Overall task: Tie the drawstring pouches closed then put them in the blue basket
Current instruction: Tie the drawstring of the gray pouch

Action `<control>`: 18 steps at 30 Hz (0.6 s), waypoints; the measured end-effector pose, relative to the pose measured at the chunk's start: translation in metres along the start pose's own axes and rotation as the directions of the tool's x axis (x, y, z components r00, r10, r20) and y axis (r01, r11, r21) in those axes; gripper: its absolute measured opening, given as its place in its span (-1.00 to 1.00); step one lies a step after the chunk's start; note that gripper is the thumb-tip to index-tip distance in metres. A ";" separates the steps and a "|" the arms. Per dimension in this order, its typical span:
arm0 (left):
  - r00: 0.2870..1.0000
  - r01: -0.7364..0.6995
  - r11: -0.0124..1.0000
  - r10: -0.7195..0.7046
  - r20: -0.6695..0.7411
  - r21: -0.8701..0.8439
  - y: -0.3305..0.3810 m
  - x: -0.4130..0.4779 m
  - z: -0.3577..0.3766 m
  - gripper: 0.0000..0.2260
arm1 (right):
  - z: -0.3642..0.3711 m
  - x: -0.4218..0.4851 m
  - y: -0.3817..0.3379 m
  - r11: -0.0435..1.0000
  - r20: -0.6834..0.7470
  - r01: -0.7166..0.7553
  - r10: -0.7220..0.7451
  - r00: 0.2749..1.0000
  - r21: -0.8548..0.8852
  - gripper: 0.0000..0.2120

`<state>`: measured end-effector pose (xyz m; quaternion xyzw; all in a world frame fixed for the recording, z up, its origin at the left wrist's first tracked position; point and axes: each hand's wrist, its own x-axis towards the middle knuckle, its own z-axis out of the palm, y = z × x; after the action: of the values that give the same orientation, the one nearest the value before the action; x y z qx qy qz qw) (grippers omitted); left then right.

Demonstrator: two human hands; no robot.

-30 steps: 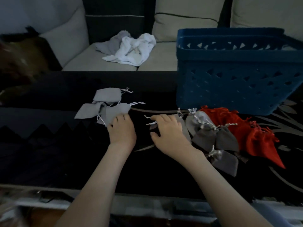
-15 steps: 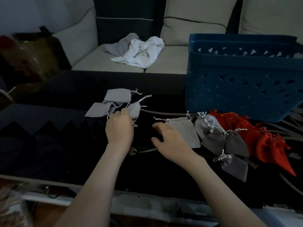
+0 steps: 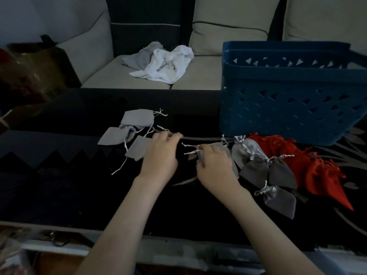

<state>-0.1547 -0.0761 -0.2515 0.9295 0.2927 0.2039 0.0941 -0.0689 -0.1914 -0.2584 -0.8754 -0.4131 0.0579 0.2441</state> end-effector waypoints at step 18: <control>0.935 0.028 1.000 -0.021 0.355 -0.013 0.050 0.015 0.020 -0.94 | -0.024 -0.005 0.052 0.988 0.060 -0.077 0.069 0.996 0.131 -0.54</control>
<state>-0.1096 -0.1095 -0.2505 0.9463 0.2807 0.0345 0.1564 -0.0288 -0.2326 -0.2628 -0.8698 -0.3826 0.1186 0.2880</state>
